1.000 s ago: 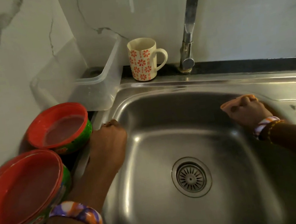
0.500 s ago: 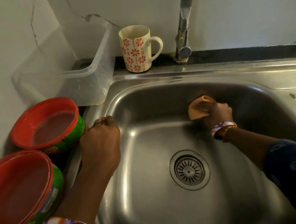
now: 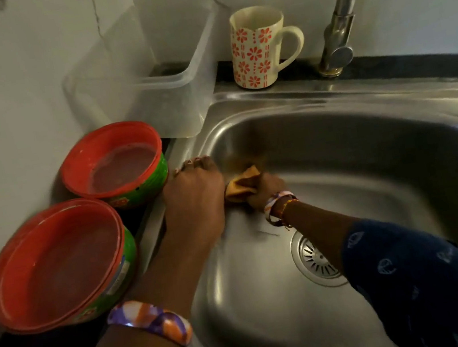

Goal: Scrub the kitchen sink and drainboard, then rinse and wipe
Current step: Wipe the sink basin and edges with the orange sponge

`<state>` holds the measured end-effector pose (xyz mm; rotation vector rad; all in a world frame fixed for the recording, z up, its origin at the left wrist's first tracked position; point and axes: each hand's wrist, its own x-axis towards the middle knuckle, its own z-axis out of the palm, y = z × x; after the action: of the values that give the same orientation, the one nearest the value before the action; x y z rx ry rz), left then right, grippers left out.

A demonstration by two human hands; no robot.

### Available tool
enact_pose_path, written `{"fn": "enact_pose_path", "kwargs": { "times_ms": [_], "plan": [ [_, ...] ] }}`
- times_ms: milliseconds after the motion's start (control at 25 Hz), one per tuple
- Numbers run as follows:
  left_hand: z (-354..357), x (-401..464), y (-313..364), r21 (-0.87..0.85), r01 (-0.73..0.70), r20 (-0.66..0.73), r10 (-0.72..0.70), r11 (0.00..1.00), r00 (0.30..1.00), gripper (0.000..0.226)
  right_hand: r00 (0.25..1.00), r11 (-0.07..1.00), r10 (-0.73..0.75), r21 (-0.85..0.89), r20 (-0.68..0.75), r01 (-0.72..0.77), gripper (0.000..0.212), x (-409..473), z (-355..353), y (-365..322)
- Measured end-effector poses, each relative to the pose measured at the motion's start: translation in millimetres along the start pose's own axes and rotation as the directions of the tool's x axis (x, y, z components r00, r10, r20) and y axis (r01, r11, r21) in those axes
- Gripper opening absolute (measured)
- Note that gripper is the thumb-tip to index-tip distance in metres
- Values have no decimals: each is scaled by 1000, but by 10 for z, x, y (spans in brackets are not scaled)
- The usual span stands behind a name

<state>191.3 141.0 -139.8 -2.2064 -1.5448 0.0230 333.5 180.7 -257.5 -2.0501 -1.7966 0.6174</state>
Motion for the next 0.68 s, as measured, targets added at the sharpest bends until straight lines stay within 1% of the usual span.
{"fn": "enact_pose_path", "kwargs": {
  "times_ms": [40,80,120,160,200,240,280,320,360,400,440,480,520,560,600,640,680],
  "plan": [
    [30,-7,13,4,-11,7,11,1000,1000,24,993,997,-75,-28,92,78,49,-38,-5,-93],
    [28,-9,7,-9,6,30,-5,1000,1000,24,975,986,-144,-56,170,156,47,-142,30,-154],
    [6,0,-8,-18,31,30,-30,999,999,24,939,965,-235,-52,251,256,42,-326,75,-167],
    [-18,1,-13,-3,43,1,-43,999,999,21,876,928,-342,-24,339,372,39,-585,104,-194],
    [-29,-5,-9,23,51,-3,-51,998,999,19,786,890,-401,-1,471,455,39,-902,143,-206],
    [-8,-7,0,30,47,2,-47,998,999,21,675,849,-431,14,598,529,40,-1180,176,-198],
    [29,-17,6,16,31,12,-31,999,999,26,626,842,-385,-19,679,539,39,-1343,211,-179],
    [-5,-24,2,-5,14,18,-14,1000,1000,32,612,828,-332,-90,718,554,37,-1386,212,-177],
    [-12,-24,-5,-13,6,19,-6,1000,1000,36,635,808,-309,-156,708,568,36,-1341,177,-202],
    [8,-13,-5,-16,12,26,-12,1000,1000,38,674,797,-305,-207,673,567,37,-1202,138,-205],
    [3,4,3,-13,31,8,-31,999,1000,38,729,770,-344,-266,593,580,41,-1036,52,-185],
    [-31,20,4,3,41,12,-41,999,999,37,756,731,-404,-316,514,605,42,-818,-9,-85],
    [-52,24,0,17,57,28,-57,998,998,36,801,739,-409,-355,438,572,41,-597,-64,90],
    [-68,19,-2,20,64,73,-66,998,995,35,848,736,-379,-436,370,519,37,-406,-175,279],
    [-59,17,4,2,73,134,-72,997,988,35,916,715,-330,-573,229,401,30,-294,-252,502],
    [-11,19,16,2,85,170,-84,996,982,37,963,728,-226,-632,145,266,21,-261,-374,654],
    [8,21,16,-9,71,173,-69,997,983,39,985,733,-126,-658,114,170,13,-249,-540,824]
  ]
}}
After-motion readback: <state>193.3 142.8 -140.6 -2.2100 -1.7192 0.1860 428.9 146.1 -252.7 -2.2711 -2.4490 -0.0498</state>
